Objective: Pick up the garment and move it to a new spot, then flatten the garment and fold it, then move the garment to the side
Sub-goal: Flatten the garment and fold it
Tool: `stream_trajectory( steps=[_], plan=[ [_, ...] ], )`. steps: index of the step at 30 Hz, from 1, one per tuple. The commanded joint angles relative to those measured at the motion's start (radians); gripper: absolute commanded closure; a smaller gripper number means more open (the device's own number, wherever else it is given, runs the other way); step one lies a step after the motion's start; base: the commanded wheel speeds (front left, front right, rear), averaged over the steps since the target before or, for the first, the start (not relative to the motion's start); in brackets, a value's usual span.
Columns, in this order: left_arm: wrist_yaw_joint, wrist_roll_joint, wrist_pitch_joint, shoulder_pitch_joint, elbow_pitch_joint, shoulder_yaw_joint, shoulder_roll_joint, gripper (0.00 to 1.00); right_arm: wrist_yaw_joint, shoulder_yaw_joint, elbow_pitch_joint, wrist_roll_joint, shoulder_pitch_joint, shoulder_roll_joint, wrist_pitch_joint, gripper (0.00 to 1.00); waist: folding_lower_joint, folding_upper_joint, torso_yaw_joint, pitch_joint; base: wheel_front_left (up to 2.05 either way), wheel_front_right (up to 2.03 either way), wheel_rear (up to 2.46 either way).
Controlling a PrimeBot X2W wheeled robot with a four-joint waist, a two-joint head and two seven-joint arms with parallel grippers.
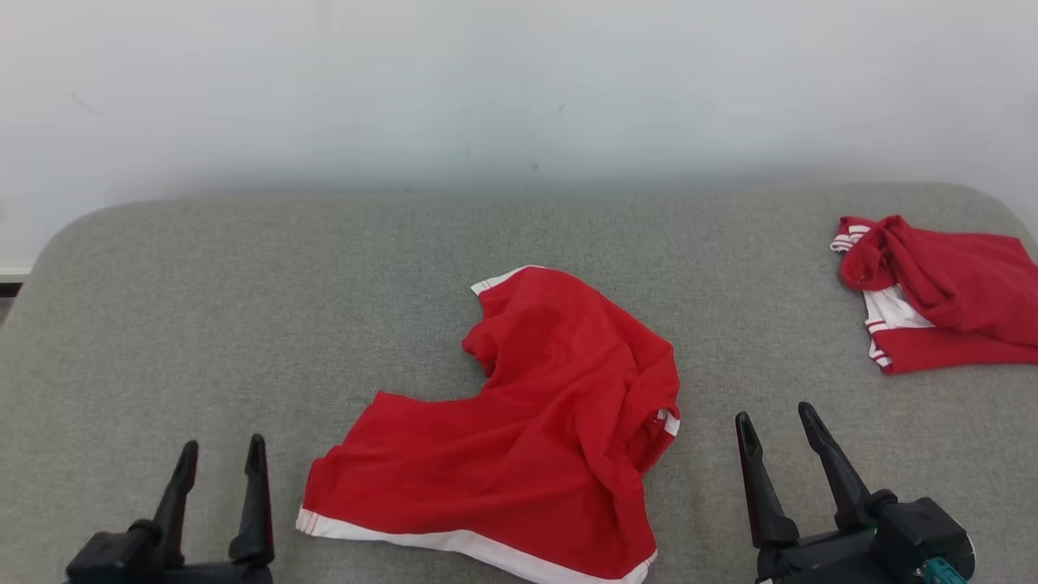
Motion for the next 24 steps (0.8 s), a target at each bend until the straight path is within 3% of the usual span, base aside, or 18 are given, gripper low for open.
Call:
stream_trajectory(
  steps=[1,8,24],
  plan=[
    [-0.004,0.018,0.000,0.025,-0.022,0.020,-0.005,0.00,-0.003,0.005,0.002,0.009,0.018,-0.009,-0.005,0.00,0.0000,-0.0001,0.013,-0.025,0.00,0.00,0.00],
    [-0.003,0.042,0.000,0.081,-0.071,0.069,-0.011,0.00,-0.003,0.004,-0.018,0.016,0.063,-0.024,-0.005,0.00,0.0000,-0.0001,0.016,-0.047,0.00,0.00,0.00],
    [-0.005,-0.006,0.000,0.137,-0.096,-0.023,0.045,0.00,-0.003,0.024,-0.012,0.023,0.114,-0.051,-0.005,0.00,0.0000,-0.0001,0.014,-0.051,0.00,0.00,0.00]
  ],
)
